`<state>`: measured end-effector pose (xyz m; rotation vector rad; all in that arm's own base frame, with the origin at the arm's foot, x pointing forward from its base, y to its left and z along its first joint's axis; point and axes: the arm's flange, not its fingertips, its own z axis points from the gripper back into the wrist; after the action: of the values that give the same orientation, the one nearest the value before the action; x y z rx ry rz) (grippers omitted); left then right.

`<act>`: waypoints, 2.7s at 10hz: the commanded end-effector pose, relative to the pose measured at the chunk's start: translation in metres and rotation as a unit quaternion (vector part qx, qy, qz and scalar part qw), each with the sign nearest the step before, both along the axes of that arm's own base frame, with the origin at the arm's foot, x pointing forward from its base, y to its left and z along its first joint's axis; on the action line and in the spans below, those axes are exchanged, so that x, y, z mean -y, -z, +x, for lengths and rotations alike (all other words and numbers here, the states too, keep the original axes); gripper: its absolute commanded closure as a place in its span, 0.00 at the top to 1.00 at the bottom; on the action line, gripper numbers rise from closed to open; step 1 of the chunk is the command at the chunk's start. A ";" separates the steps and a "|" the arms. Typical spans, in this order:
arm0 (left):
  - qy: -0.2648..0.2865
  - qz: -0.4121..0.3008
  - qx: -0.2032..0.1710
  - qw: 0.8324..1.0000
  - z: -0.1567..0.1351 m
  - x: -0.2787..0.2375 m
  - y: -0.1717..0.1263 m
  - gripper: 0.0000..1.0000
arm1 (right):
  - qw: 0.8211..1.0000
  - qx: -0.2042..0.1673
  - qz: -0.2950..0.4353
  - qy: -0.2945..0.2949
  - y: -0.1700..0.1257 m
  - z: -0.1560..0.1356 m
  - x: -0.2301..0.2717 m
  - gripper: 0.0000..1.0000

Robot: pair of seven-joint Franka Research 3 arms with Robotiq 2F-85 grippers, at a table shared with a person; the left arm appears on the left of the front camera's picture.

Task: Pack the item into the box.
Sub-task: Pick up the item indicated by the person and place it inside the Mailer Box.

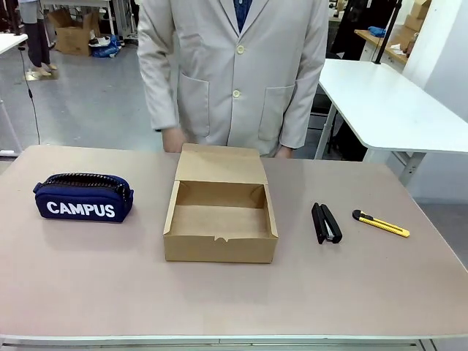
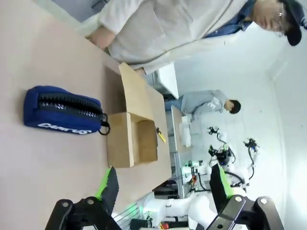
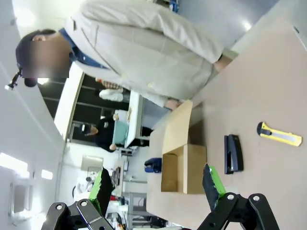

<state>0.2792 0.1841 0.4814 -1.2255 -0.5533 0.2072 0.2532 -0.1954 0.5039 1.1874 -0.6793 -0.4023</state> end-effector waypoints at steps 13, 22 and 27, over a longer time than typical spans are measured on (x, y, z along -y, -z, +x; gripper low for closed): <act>0.033 0.013 0.015 0.999 -0.001 0.013 -0.009 1.00 | 1.000 0.011 -0.012 -0.025 -0.008 0.000 -0.009 1.00; 0.340 0.570 0.337 0.667 0.094 0.184 -0.055 1.00 | 1.000 0.011 -0.012 -0.025 -0.008 0.000 -0.009 1.00; 0.471 0.675 0.336 0.457 0.103 0.249 -0.019 1.00 | 1.000 0.011 -0.012 -0.025 -0.008 0.000 -0.009 1.00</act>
<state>0.3807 -0.0736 0.5190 0.1691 -0.4052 -1.5327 0.2500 -0.1853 0.5108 1.1777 -0.6462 -0.3616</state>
